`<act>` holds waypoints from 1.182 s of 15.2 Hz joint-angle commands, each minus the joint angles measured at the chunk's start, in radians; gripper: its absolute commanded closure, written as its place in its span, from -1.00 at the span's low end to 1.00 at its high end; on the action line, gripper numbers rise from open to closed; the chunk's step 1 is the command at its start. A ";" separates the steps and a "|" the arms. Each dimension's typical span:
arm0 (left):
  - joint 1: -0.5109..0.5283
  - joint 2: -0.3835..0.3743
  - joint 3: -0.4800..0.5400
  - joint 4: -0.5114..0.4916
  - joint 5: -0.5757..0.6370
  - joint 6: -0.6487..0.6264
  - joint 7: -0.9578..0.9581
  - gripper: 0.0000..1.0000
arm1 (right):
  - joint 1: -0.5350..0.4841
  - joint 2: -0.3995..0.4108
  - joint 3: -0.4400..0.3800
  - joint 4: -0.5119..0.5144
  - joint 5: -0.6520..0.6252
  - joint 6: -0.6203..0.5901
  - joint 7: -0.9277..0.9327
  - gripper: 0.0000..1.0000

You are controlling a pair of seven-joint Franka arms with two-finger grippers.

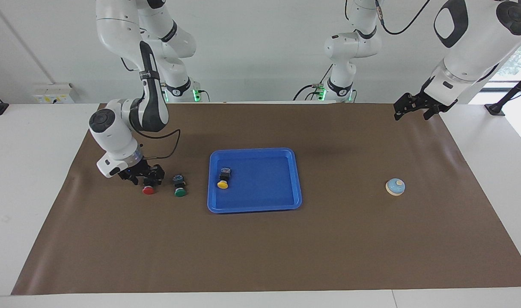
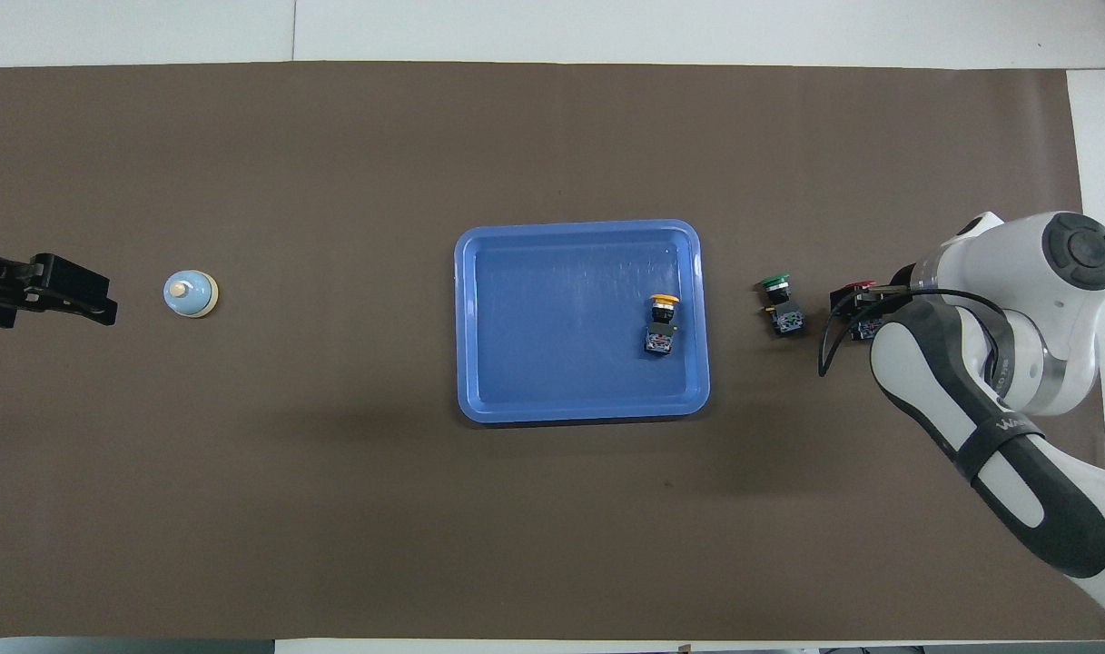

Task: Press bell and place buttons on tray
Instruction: 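Grasp the red button with the right gripper, then place the red button in the tray beside the yellow one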

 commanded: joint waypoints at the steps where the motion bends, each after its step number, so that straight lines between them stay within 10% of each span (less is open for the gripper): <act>1: -0.002 -0.004 0.003 0.011 0.012 -0.013 -0.010 -1.00 | -0.016 -0.010 0.011 -0.016 -0.001 0.018 -0.021 1.00; 7: -0.004 -0.004 0.003 0.011 0.012 -0.012 -0.010 -1.00 | 0.001 -0.025 0.021 0.100 0.005 -0.147 -0.011 1.00; 18: -0.004 -0.004 0.003 0.011 0.012 -0.013 -0.010 -1.00 | 0.491 0.066 0.020 0.329 0.008 -0.280 0.613 1.00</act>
